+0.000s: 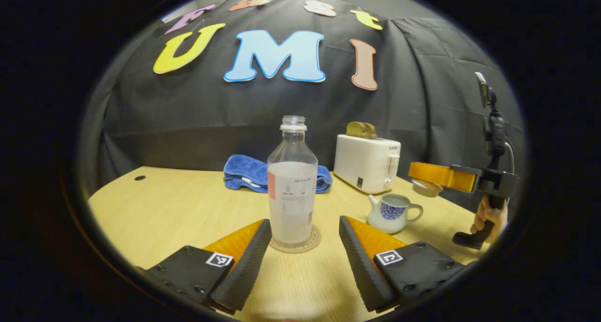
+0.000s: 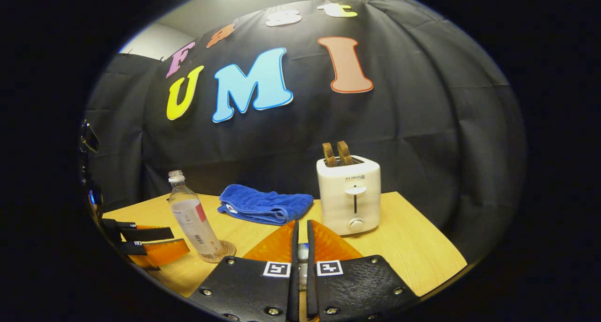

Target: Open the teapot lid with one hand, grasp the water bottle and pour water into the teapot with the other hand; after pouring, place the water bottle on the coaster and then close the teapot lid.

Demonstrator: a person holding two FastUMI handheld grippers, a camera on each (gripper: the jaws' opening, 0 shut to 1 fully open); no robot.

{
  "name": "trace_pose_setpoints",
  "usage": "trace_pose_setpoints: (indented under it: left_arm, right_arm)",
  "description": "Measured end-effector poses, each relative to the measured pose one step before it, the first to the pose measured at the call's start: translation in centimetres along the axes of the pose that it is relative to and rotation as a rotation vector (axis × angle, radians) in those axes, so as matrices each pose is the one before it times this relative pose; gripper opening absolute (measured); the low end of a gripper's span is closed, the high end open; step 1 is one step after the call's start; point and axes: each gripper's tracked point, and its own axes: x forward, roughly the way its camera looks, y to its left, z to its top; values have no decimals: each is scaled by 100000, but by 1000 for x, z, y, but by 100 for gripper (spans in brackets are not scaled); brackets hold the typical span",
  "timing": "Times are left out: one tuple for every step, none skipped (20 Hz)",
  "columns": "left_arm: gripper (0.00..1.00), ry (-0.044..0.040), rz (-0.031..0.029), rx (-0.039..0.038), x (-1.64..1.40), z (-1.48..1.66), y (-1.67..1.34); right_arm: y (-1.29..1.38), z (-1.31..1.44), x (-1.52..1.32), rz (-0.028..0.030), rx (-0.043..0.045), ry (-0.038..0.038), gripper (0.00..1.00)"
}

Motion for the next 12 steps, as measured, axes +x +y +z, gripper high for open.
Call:
trace_pose_setpoints:
  left_arm:
    - [100, -7, -684, -1169, -495, -212, -253]
    - [100, -374, -921, -442, -417, -111, -281]
    - [100, -1045, 38, 449, -318, 72, -60]
    - [100, -617, -201, 1161, -153, -75, -90]
    - [100, -573, -74, 558, -182, 24, -145]
    - [100, -361, -1503, -918, -204, 17, -480]
    - [100, 84, -1916, -1568, -155, 120, -573]
    - [100, -208, -1637, -1182, -251, 48, -434]
    - [100, -575, -1214, -605, -236, 243, -324]
    - [100, -838, -1059, -35, -183, 231, -297]
    - [100, -730, -827, 545, -114, 216, -290]
    - [100, -537, -632, 776, -232, 216, -312]
  right_arm:
    - [39, -27, 451, -266, -63, 626, 6]
    - [257, -102, 263, 220, 573, 911, 6]
    - [303, -67, 366, 608, 947, 630, 6]
    - [143, -113, 338, -126, 508, 484, 6]
    - [-13, -146, 449, -778, -106, 619, 6]
    - [125, -307, 391, -324, 87, 951, 6]
    - [287, -166, 303, 33, -290, 530, 6]
    - [170, -296, 331, -413, -926, 530, 6]
    - [169, -314, 342, -99, -538, 772, 6]
    - [47, -316, 276, -143, -73, 762, 6]
    - [30, -231, 333, -253, 377, 945, 6]
    - [-7, -182, 334, -456, 319, 775, 6]
